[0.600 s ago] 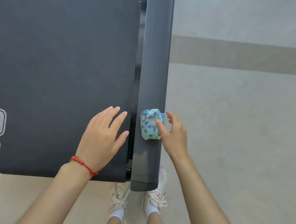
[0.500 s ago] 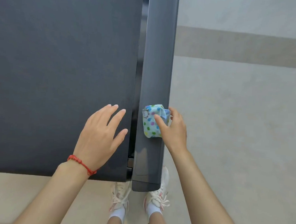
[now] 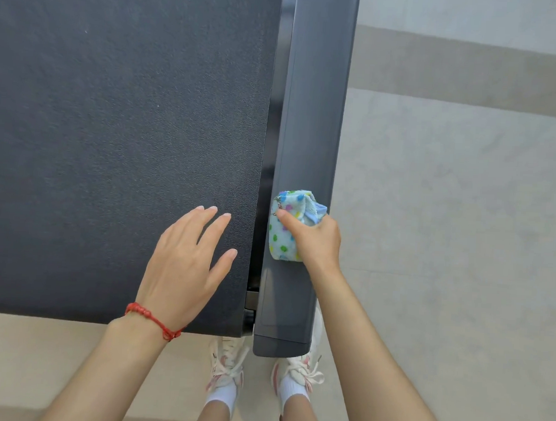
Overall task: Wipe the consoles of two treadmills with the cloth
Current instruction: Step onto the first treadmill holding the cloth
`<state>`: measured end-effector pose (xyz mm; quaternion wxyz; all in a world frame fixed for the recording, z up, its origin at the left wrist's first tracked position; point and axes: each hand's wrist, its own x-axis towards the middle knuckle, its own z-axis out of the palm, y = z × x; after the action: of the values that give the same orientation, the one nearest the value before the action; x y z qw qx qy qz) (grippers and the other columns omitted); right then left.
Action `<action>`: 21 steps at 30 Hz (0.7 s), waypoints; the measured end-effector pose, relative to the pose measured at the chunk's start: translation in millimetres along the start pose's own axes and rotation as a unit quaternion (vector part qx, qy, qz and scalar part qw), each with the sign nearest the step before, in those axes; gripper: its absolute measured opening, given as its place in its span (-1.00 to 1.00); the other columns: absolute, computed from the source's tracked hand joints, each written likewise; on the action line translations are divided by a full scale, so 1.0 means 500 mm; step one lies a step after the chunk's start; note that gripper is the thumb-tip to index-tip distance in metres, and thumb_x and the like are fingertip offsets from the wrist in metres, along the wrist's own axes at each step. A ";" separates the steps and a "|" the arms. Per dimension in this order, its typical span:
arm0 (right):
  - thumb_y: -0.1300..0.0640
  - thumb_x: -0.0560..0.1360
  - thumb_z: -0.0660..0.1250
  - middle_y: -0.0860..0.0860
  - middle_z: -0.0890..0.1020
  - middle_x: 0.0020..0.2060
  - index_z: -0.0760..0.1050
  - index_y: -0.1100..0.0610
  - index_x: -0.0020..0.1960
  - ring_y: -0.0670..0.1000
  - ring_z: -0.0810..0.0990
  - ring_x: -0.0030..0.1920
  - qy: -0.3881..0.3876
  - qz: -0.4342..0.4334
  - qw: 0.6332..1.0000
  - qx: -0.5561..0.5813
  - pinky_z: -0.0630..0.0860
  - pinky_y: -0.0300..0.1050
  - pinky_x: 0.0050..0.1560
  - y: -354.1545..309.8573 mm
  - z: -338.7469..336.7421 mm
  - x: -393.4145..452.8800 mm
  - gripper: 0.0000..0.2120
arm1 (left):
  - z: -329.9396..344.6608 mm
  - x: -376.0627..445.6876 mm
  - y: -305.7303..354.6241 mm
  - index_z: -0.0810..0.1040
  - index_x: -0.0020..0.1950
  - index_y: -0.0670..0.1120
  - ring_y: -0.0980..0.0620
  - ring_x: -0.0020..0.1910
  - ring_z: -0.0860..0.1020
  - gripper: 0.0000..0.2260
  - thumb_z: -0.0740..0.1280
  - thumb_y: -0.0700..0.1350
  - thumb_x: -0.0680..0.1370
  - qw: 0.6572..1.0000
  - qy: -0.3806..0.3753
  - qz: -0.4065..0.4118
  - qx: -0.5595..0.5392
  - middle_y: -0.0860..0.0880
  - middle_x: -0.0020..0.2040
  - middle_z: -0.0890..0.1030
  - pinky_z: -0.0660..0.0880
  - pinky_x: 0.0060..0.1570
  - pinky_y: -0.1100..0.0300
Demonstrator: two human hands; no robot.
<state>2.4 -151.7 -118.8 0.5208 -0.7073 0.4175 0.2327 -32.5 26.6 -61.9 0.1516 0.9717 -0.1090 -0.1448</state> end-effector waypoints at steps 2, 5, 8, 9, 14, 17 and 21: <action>-0.01 0.21 0.54 0.03 0.69 -0.18 0.60 0.05 -0.20 0.03 0.67 -0.11 -0.025 0.021 0.998 0.050 0.60 0.05 -0.01 -0.004 -0.008 -0.022 -0.77 | -0.020 0.002 0.000 0.50 0.26 -0.24 -0.21 0.25 0.45 -0.55 0.11 0.03 0.54 1.000 0.004 0.000 -0.002 -0.22 0.21 0.52 0.29 0.21 0.04; 0.10 0.30 0.51 0.04 0.68 -0.18 0.57 0.03 -0.20 0.03 0.67 -0.11 -0.063 0.042 0.990 0.121 0.64 -0.05 -0.13 -0.029 -0.036 -0.080 -0.86 | -0.065 -0.001 0.001 0.50 0.26 -0.24 -0.21 0.24 0.45 -0.54 0.11 0.04 0.54 1.000 0.006 -0.005 -0.001 -0.21 0.20 0.53 0.42 0.14 -0.05; 0.12 0.35 0.47 0.03 0.66 -0.16 0.54 0.04 -0.12 -0.01 0.67 -0.14 -0.084 0.042 0.982 0.161 0.61 -0.21 -0.34 -0.071 -0.069 -0.148 -0.85 | -0.125 -0.008 0.008 0.50 0.25 -0.25 -0.22 0.22 0.47 -0.54 0.09 0.04 0.54 1.000 0.010 -0.009 0.006 -0.22 0.18 0.54 0.45 0.10 -0.09; 0.12 0.35 0.47 0.03 0.66 -0.14 0.53 0.04 -0.10 -0.01 0.66 -0.14 -0.083 0.038 0.982 0.165 0.60 -0.23 -0.36 -0.090 -0.078 -0.172 -0.83 | -0.149 -0.011 0.011 0.50 0.24 -0.25 -0.23 0.21 0.48 -0.54 0.09 0.03 0.54 1.000 0.014 -0.009 0.008 -0.23 0.18 0.55 0.45 0.10 -0.10; 0.11 0.36 0.47 -0.01 0.65 -0.18 0.51 0.04 -0.10 -0.09 0.66 -0.23 -0.079 0.001 0.982 0.174 0.56 -0.26 -0.41 -0.198 -0.134 -0.303 -0.82 | -0.284 -0.044 0.038 0.50 0.25 -0.24 -0.18 0.22 0.47 -0.49 0.00 0.10 0.61 0.999 0.039 -0.001 0.019 -0.20 0.19 0.55 0.43 0.15 -0.06; 0.11 0.36 0.46 -0.04 0.64 -0.22 0.50 0.02 -0.13 -0.13 0.65 -0.30 -0.072 -0.028 0.980 0.185 0.55 -0.27 -0.44 -0.273 -0.168 -0.394 -0.84 | -0.383 -0.067 0.062 0.51 0.25 -0.23 -0.16 0.23 0.46 -0.43 -0.10 0.13 0.63 0.998 0.056 0.004 0.016 -0.18 0.19 0.55 0.43 0.16 -0.04; 0.10 0.35 0.46 -0.03 0.63 -0.21 0.49 0.02 -0.12 -0.11 0.64 -0.26 -0.065 -0.069 0.977 0.191 0.54 -0.29 -0.46 -0.370 -0.205 -0.524 -0.83 | -0.519 -0.093 0.095 0.51 0.24 -0.22 -0.16 0.23 0.47 -0.43 -0.11 0.13 0.64 0.995 0.093 0.020 0.011 -0.18 0.19 0.55 0.40 0.19 -0.01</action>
<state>3.3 -135.6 217.5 0.6869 -0.6053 0.3701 0.1578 -2.1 62.5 201.9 0.1533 0.9802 -0.1155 -0.0496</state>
